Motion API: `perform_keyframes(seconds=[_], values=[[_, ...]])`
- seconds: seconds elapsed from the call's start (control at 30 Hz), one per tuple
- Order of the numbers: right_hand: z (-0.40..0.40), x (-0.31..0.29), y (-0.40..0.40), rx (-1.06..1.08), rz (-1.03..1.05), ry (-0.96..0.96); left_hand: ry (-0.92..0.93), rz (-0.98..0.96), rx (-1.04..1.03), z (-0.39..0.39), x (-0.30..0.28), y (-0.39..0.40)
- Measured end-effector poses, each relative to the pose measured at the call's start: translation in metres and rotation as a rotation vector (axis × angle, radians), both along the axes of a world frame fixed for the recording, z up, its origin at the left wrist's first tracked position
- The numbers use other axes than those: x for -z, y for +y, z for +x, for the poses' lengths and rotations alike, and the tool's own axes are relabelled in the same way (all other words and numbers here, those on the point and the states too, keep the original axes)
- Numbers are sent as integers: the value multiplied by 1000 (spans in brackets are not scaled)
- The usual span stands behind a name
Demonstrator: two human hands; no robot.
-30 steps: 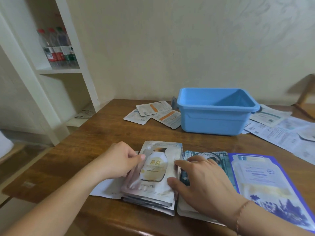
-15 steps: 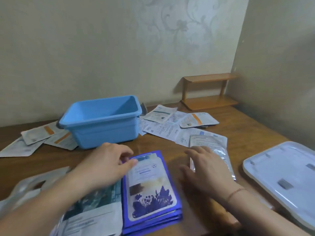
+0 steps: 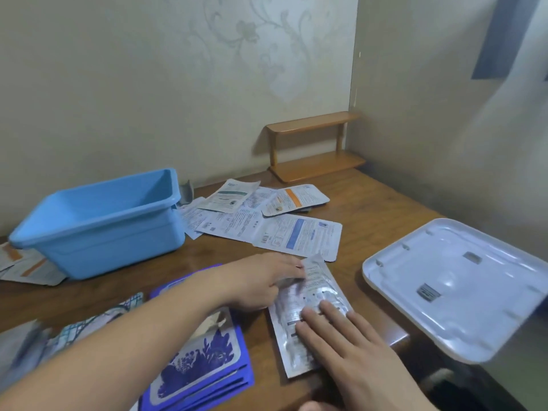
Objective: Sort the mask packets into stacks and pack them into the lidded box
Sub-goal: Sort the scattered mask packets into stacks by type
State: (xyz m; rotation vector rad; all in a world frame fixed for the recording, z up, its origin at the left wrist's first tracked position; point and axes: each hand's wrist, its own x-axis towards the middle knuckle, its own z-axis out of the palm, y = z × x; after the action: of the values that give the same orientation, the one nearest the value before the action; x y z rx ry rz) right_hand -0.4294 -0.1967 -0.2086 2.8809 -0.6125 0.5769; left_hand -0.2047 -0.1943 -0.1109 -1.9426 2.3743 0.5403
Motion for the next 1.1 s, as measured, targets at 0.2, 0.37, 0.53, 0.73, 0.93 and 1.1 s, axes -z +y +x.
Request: perform_keyframes(seconds=[0.2,0.37,0.53,0.73,0.93,1.1], values=[[-6,-2,1,-119,-142,-103,-52,-63,60,7,1,6],[-24,-34,-8,-210,-85,-146,-43,23,147,13,-3,6],[-16,-68,-14,160,654,-1015,653,289,-89,31,-17,5],[11,-69,-3,124,1661,-1544,1309,202,-393,29,-15,4],[20,-54,12,137,1755,-1557,1107,58,-534,25,-14,2],[22,-61,20,100,1739,-1554,944,-109,-509,33,-17,7]])
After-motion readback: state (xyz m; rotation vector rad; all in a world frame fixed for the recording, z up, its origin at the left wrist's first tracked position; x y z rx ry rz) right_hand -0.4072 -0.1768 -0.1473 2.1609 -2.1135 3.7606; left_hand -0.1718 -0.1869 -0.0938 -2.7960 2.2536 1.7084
